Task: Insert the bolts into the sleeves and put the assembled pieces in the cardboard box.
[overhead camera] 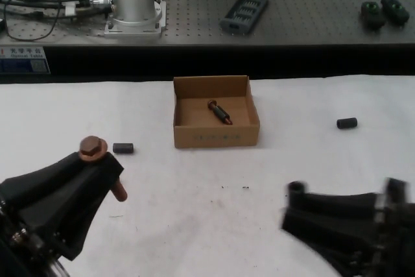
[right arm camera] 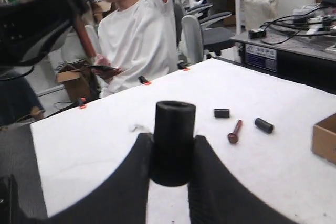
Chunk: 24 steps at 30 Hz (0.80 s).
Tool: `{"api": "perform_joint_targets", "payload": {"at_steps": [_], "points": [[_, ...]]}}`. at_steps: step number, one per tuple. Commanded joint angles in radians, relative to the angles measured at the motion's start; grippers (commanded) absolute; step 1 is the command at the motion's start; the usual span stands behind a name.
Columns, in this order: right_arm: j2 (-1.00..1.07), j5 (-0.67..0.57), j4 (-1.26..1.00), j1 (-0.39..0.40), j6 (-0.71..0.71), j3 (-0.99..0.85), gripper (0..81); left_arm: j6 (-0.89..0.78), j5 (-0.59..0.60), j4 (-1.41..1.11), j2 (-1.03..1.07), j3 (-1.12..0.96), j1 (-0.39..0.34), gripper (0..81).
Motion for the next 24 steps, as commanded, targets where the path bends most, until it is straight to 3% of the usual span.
{"api": "perform_joint_targets", "payload": {"at_steps": [1, 10, 13, 19, 24], "points": [[0.319, -0.116, -0.389, 0.0, -0.02, -0.001, 6.6, 0.045, 0.004, -0.077, -0.009, 0.009, 0.002, 0.6], [0.805, -0.133, -0.885, 0.0, -0.081, -0.01, 6.6, 0.094, 0.063, -0.091, 0.041, 0.009, 0.002, 0.6], [0.904, -0.214, -1.045, 0.0, -0.081, -0.025, 6.6, 0.094, 0.077, -0.147, 0.108, 0.009, 0.004, 0.6], [0.979, -0.251, -1.047, 0.0, -0.098, -0.045, 6.6, 0.058, 0.18, -0.305, 0.284, 0.007, 0.004, 0.6], [0.981, -0.276, -1.04, 0.0, -0.098, -0.048, 6.6, 0.024, 0.194, -0.422, 0.419, 0.007, 0.004, 0.6]]}}
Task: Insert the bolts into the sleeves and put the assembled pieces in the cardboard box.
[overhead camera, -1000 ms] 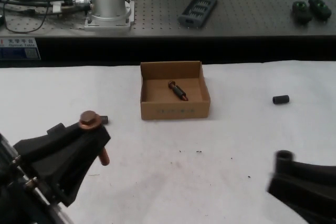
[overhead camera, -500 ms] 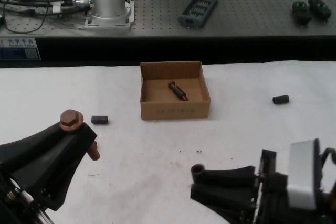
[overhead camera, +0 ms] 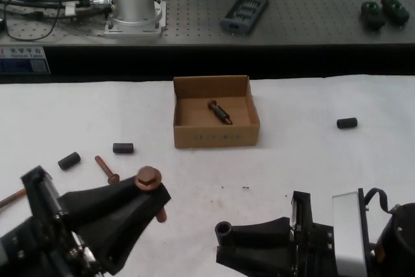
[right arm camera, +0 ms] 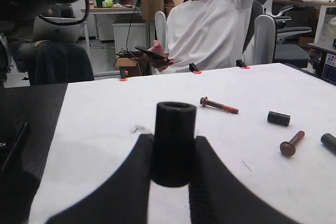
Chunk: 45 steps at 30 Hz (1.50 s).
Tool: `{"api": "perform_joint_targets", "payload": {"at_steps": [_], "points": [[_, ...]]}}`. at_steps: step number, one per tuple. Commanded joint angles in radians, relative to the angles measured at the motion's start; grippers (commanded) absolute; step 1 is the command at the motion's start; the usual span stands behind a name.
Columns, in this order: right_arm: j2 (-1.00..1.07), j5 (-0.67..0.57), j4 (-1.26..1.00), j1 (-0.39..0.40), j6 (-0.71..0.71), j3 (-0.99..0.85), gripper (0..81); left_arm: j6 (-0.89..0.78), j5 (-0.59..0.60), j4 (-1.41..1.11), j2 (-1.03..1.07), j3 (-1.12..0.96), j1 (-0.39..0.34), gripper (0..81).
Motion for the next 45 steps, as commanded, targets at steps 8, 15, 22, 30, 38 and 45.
{"api": "perform_joint_targets", "payload": {"at_steps": [8, 15, 22, 30, 38, 45], "points": [[0.0, -0.043, -0.057, 0.0, 0.039, -0.008, 6.6, -0.105, 0.117, -0.286, 0.227, -0.006, 0.004, 0.6], [0.0, -0.099, -0.057, 0.0, 0.039, -0.008, 6.6, -0.166, 0.153, -0.418, 0.319, -0.006, 0.004, 0.6], [0.0, -0.14, -0.045, 0.0, 0.039, -0.008, 6.6, -0.207, 0.153, -0.441, 0.334, -0.006, 0.004, 0.6], [0.0, -0.196, 0.014, 0.0, 0.043, -0.031, 6.6, -0.289, 0.229, -0.441, 0.334, -0.024, 0.004, 0.6], [0.0, -0.229, -0.002, 0.0, 0.046, -0.031, 6.6, -0.306, 0.274, -0.441, 0.334, -0.024, 0.004, 0.6], [0.0, -0.231, -0.026, 0.042, 0.047, -0.031, 6.6, -0.306, 0.283, -0.432, 0.341, -0.024, 0.002, 0.6]]}}
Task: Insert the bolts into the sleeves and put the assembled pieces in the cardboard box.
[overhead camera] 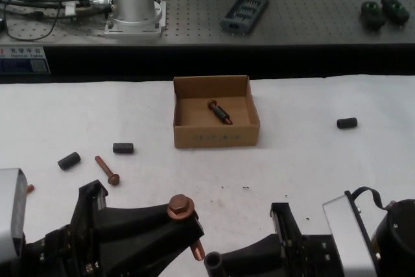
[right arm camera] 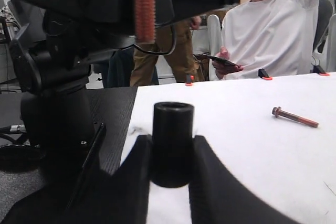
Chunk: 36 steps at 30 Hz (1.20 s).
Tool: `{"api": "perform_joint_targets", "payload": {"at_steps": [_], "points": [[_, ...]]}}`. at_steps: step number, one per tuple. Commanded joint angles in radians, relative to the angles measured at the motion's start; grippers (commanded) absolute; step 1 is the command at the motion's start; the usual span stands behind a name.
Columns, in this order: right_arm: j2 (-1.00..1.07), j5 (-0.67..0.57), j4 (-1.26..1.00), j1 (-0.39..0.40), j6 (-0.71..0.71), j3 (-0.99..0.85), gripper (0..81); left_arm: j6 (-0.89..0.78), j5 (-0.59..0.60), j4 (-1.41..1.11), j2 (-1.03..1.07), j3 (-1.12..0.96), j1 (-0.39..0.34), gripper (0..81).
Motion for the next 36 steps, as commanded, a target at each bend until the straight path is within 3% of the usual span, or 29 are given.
{"api": "perform_joint_targets", "payload": {"at_steps": [1, 36], "points": [[0.0, -0.015, -0.023, 0.011, 0.0, -0.007, 6.6, -0.003, 0.01, -0.015, 0.007, -0.01, 0.002, 0.6], [0.0, -0.036, -0.113, 0.011, 0.091, -0.007, 6.6, -0.018, 0.022, 0.001, 0.099, -0.033, -0.045, 0.6]]}}
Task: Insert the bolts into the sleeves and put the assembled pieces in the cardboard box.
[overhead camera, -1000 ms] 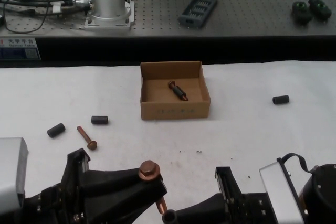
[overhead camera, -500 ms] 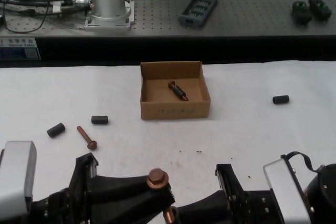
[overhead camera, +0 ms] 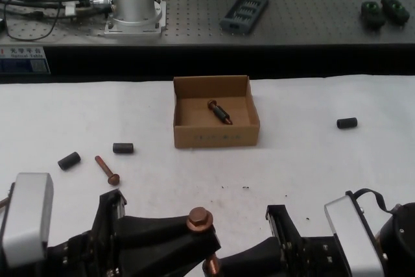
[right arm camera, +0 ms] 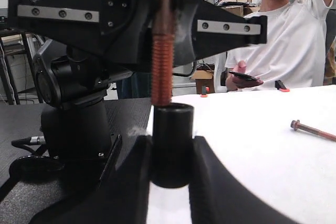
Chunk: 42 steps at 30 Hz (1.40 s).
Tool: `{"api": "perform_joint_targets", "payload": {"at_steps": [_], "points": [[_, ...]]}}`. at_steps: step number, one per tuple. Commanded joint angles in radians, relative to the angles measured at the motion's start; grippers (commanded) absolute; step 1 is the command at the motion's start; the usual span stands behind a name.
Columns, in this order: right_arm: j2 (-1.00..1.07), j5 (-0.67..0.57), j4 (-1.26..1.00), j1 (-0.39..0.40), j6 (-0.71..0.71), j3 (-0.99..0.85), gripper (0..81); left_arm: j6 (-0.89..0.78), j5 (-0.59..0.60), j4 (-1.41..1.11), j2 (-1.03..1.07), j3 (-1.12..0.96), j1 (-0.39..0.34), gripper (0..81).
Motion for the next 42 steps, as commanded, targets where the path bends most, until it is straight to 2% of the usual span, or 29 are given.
{"api": "perform_joint_targets", "payload": {"at_steps": [1, 13, 42], "points": [[-0.003, -0.009, -0.05, 0.003, 0.01, -0.007, 6.6, -0.011, 0.027, 0.004, 0.02, -0.011, -0.005, 0.6], [-0.003, -0.02, -0.055, 0.003, 0.01, -0.007, 6.6, 0.008, 0.055, -0.021, 0.031, -0.015, -0.005, 0.6], [-0.003, -0.02, -0.055, 0.003, 0.01, -0.006, 6.6, 0.055, 0.03, -0.019, -0.03, 0.02, -0.005, 0.6]]}}
